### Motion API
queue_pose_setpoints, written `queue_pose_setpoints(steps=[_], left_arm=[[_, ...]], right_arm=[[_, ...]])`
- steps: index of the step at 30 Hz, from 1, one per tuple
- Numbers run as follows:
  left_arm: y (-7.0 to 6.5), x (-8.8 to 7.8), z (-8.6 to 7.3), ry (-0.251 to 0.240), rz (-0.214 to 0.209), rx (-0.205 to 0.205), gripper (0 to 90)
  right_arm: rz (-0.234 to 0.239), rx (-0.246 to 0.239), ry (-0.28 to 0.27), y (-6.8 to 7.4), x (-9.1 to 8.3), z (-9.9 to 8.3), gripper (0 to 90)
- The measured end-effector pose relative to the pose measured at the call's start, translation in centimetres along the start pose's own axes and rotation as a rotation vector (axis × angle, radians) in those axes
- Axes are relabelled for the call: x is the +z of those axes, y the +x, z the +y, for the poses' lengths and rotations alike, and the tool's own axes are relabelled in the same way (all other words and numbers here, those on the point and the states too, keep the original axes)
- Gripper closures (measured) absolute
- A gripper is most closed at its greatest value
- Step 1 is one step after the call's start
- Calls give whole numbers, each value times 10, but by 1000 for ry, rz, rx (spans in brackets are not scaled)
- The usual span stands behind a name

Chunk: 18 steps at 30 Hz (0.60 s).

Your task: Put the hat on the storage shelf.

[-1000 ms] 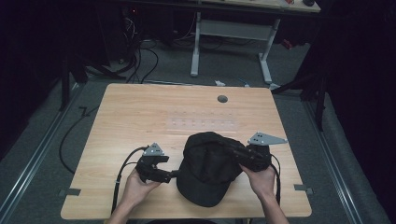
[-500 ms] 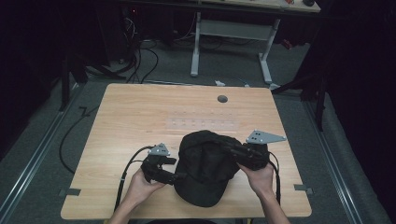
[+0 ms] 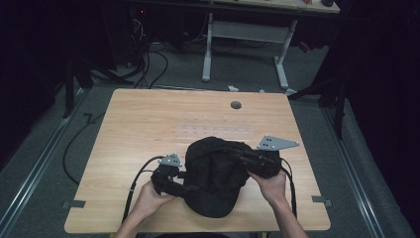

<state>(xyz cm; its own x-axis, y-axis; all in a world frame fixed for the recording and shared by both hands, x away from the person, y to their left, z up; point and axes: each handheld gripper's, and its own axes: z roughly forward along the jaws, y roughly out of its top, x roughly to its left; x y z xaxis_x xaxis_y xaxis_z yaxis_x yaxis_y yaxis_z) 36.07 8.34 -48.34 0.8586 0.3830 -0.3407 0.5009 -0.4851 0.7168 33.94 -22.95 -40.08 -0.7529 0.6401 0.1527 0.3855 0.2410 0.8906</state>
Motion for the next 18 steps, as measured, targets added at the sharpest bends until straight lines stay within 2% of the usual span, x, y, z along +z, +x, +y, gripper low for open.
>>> queue_pose_setpoints(steps=[5,14,18], left_arm=[[2,-4,1,-21,-16,-7,445],[2,-7,2,-22,-34,-19,550],[0,-13,2,-42,-58,-23,616]], right_arm=[[-10,4,-16,-3,-1,0,833],[-29,-11,-13,-4,-2,1,833],[-32,-12,-23,-3,-3,3,832]])
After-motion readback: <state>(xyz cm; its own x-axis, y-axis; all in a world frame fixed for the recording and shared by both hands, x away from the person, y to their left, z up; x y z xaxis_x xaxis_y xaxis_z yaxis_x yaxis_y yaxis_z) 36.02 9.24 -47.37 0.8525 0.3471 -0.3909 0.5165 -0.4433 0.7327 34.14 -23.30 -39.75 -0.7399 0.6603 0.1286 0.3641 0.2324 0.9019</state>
